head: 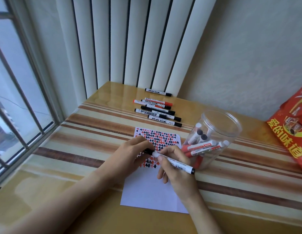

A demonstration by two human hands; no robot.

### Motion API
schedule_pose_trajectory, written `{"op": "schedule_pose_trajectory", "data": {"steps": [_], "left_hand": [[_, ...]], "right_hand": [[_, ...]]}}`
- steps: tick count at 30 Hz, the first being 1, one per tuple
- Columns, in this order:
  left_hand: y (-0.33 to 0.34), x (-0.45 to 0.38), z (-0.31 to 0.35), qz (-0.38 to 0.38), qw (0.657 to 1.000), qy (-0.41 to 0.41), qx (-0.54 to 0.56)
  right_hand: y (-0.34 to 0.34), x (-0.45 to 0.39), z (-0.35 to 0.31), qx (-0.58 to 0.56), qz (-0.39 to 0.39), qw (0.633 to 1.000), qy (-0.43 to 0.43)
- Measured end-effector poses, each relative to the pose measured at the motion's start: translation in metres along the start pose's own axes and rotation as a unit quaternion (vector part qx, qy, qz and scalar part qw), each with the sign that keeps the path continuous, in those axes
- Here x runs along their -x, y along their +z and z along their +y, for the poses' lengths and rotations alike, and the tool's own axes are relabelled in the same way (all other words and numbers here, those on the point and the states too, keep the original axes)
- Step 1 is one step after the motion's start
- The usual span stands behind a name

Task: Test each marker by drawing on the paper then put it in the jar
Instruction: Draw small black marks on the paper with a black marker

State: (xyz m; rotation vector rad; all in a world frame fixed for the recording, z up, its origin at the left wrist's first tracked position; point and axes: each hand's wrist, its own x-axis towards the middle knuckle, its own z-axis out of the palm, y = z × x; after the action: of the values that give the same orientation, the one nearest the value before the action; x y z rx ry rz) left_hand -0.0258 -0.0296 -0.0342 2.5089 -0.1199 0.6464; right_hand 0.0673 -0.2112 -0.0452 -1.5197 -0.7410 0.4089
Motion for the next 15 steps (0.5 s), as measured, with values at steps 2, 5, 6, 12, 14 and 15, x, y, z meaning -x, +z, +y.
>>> {"op": "schedule_pose_trajectory", "data": {"steps": [2,5,6,12,14,15], "left_hand": [[0.000,0.000,0.001,-0.005,1.000,0.013,-0.004],[-0.002,0.001,-0.002,0.006,1.000,0.010,0.008],[-0.003,0.002,-0.002,0.010,1.000,0.007,0.006],[-0.006,0.003,-0.001,-0.001,1.000,0.005,-0.018],[-0.009,0.004,-0.006,-0.018,0.999,0.012,-0.027],[-0.010,0.005,-0.009,-0.028,0.999,0.017,-0.039]], "right_hand": [[-0.001,-0.001,-0.001,0.018,-0.007,1.000,-0.006],[-0.004,-0.003,-0.008,-0.022,0.006,1.000,0.014],[-0.006,-0.003,-0.009,-0.051,0.010,0.998,0.036],[-0.023,-0.006,-0.019,-0.085,0.024,0.991,0.100],[-0.031,-0.009,-0.024,-0.035,-0.029,0.995,0.085],[-0.035,-0.010,-0.025,-0.007,-0.057,0.996,0.075]]}}
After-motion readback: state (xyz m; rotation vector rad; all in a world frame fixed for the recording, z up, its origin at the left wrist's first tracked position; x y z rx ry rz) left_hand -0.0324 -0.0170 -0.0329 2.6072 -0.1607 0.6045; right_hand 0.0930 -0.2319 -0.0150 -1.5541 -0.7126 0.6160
